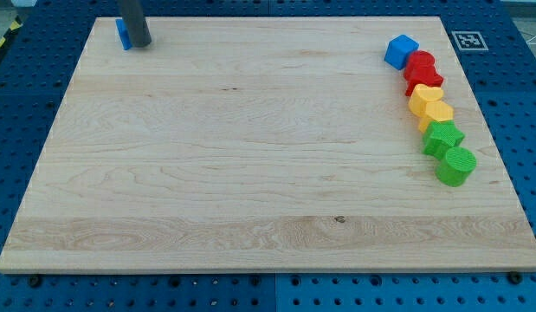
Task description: Move the blue triangle towards the top left of the board
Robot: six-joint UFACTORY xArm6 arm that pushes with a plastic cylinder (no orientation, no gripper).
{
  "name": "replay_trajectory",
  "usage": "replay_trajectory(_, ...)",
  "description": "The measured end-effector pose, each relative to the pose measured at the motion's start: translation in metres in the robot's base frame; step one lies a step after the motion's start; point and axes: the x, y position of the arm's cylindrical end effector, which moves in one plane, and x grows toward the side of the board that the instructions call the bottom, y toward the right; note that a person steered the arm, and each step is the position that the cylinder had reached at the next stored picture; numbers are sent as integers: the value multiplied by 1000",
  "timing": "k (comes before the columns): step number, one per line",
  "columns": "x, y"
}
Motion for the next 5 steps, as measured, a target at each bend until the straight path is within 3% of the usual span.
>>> replay_trajectory(3, 25, -21)
replay_trajectory(5, 8, -36)
